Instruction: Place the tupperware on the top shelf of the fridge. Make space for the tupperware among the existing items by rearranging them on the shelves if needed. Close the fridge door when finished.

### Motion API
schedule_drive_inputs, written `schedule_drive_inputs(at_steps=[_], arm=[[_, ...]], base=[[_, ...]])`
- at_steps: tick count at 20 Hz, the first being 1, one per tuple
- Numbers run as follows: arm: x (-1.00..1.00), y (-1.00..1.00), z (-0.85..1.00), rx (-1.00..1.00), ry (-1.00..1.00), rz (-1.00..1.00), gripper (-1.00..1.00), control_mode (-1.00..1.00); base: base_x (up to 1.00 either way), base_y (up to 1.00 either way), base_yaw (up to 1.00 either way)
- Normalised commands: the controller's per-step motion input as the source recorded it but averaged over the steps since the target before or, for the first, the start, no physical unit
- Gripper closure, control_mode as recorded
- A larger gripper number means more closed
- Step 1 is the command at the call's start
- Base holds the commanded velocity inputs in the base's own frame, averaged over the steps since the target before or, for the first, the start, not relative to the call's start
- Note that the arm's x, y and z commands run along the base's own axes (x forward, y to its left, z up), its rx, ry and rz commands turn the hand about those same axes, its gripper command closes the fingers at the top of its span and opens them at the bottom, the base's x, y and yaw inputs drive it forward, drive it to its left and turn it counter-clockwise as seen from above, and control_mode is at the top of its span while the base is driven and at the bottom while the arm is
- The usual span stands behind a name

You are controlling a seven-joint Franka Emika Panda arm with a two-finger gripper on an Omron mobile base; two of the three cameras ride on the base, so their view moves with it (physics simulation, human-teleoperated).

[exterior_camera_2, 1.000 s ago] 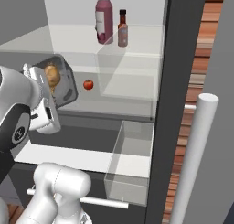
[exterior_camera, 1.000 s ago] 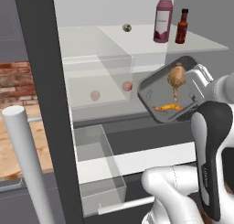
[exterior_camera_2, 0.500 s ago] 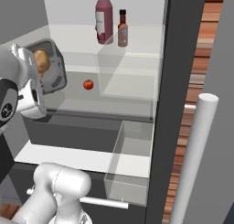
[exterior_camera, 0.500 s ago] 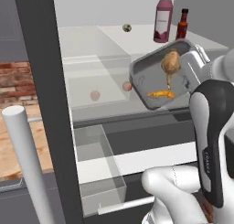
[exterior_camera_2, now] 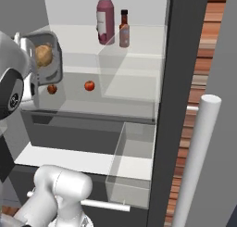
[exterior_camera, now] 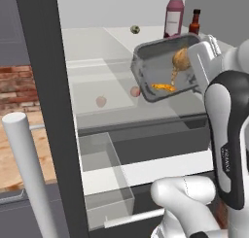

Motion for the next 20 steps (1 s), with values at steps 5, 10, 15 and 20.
schedule_drive_inputs(at_steps=[5,10,15,20], arm=[[0.41,0.00,0.13,0.12,-0.07,0.00,1.00,-1.00],[0.47,0.05,0.05,0.02,-0.09,0.00,1.00,-1.00],[0.49,0.18,0.10,0.00,-0.03,0.00,1.00,-1.00],[0.41,0.23,0.38,0.00,0.00,0.00,1.00,-1.00]], base=[[0.00,0.00,0.00],[0.00,0.00,0.00],[0.00,0.00,0.00],[0.00,0.00,0.00]])
